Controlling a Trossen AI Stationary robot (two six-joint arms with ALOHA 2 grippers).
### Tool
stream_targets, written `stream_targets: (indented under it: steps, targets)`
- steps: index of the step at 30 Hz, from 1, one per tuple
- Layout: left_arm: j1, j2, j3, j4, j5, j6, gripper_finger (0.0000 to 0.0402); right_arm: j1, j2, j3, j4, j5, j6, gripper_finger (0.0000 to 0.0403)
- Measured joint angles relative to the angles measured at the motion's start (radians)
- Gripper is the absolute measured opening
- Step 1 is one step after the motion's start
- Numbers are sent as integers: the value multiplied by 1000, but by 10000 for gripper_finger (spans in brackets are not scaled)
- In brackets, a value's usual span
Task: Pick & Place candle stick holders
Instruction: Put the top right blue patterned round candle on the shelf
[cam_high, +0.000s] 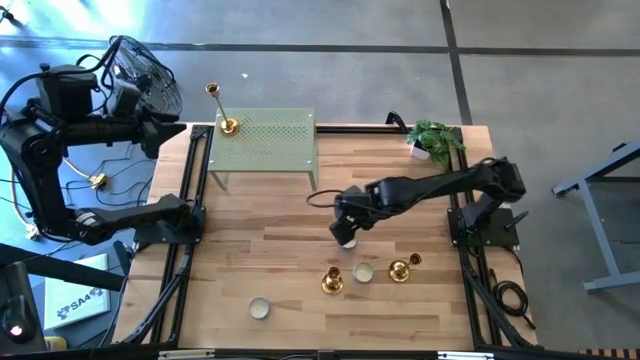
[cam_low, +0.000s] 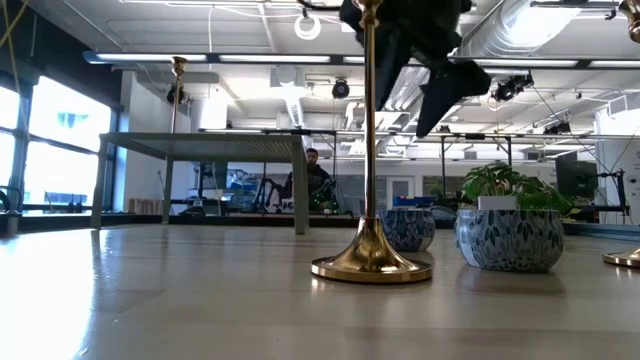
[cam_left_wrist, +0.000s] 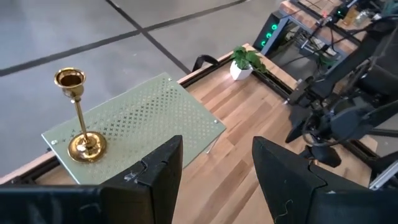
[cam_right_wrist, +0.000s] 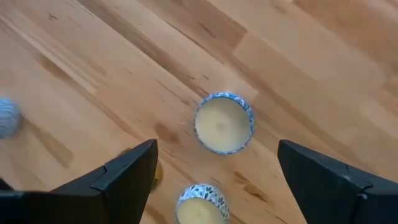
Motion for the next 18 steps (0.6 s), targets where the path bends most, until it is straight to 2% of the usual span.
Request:
stream_targets:
  steps: [5,11,18]
  targets:
    - [0,-12,1,0,2,-70,191,0,48,0,-3,-15,57,327]
    - [-4,-42,1,0,5,-75,191,7,73,0,10,11,96,326]
    - [-74,-66,1,0,1,-65,191,6,85,0,16,43,126,327]
